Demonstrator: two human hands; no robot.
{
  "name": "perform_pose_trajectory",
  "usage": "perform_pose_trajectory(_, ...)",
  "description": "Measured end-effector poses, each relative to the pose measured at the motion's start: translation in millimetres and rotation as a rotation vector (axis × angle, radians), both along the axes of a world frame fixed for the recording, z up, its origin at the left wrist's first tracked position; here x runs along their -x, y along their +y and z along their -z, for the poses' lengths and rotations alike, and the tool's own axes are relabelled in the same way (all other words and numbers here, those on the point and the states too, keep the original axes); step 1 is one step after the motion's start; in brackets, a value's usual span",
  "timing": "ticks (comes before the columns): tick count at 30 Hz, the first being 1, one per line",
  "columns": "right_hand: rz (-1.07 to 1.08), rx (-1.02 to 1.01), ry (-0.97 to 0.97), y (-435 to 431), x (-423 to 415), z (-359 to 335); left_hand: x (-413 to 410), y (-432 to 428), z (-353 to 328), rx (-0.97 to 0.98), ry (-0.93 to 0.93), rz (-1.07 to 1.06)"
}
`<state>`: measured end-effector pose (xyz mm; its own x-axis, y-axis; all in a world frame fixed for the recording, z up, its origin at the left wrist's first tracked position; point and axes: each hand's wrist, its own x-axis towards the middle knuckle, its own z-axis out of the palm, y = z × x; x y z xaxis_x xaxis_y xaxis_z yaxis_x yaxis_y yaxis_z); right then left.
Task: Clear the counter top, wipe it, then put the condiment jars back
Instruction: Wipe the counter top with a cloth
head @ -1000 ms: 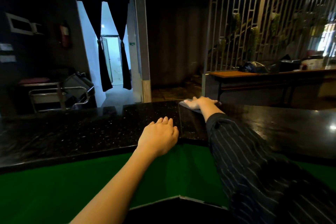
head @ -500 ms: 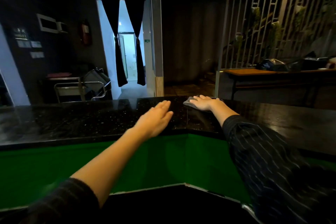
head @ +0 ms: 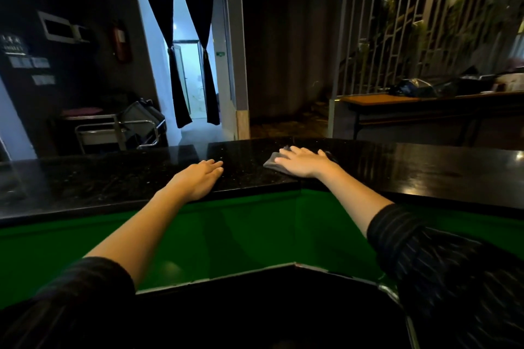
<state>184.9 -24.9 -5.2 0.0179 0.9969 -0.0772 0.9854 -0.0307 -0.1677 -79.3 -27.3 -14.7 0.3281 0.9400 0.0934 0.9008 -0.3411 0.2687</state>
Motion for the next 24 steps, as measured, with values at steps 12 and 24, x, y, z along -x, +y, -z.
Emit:
perform_pose_trajectory(12, -0.03, -0.095, 0.003, -13.8, 116.9, 9.1, -2.2, -12.7, -9.2, -0.025, 0.138, 0.01)
perform_pose_trajectory(24, 0.279, 0.017, -0.014, 107.1, -0.3, -4.6, -0.8, 10.2, 3.3, -0.054, 0.221, 0.056)
